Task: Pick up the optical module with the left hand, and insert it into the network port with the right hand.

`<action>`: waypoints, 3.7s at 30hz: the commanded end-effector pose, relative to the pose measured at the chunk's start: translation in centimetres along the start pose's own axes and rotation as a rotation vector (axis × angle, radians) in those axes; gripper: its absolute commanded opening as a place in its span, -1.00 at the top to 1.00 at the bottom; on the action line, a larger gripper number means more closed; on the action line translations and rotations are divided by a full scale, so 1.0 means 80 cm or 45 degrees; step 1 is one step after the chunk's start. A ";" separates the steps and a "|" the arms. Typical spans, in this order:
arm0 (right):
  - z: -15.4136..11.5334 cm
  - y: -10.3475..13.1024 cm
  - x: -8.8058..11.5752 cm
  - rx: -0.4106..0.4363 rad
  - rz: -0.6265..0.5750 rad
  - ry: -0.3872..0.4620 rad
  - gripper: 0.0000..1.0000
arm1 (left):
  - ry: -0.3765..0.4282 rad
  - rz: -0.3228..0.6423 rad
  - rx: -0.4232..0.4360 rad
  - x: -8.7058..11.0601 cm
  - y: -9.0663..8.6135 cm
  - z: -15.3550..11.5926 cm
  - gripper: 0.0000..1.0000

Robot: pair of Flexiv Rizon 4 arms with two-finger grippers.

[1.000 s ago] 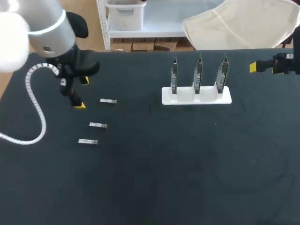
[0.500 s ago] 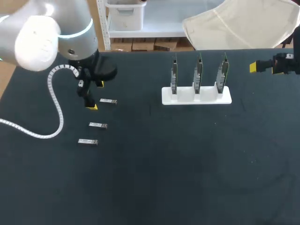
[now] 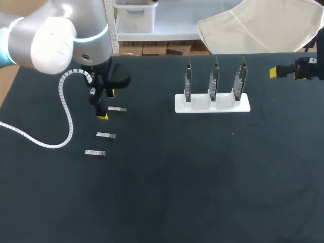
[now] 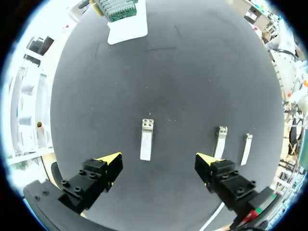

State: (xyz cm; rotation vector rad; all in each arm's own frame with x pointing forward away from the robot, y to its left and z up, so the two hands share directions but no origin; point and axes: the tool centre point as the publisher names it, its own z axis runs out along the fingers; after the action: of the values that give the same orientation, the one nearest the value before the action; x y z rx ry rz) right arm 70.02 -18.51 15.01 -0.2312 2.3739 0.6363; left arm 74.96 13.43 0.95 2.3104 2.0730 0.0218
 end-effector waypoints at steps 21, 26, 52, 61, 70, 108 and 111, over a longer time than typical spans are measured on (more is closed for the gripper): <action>0.000 0.000 0.000 0.000 0.000 0.000 -1.00 | 0.027 0.018 -0.057 -0.006 -0.006 0.017 -1.00; 0.000 0.000 0.000 0.000 0.000 0.000 -1.00 | 0.029 0.021 -0.057 -0.008 0.001 0.019 -1.00; 0.000 0.000 0.000 0.000 0.000 0.000 -1.00 | 0.024 0.001 -0.009 -0.011 0.003 0.033 -1.00; 0.000 0.000 0.000 0.000 0.000 0.000 -1.00 | 0.020 0.005 0.001 -0.010 0.002 0.035 1.00; 0.000 0.000 0.000 0.000 0.000 0.000 -1.00 | 0.018 -0.035 0.004 -0.007 -0.002 0.037 1.00; 0.000 0.000 0.000 0.000 0.000 0.000 -1.00 | -1.156 -0.363 -0.516 -0.082 0.043 -0.218 1.00; 0.000 0.000 0.000 0.000 0.000 0.000 -1.00 | -1.156 -0.363 -0.516 -0.082 0.043 -0.218 1.00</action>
State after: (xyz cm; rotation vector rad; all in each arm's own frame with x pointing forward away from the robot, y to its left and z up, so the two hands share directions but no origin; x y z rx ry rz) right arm 70.02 -18.50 15.02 -0.2314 2.3739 0.6364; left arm 77.85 6.54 18.86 1.4498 1.7840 -0.3929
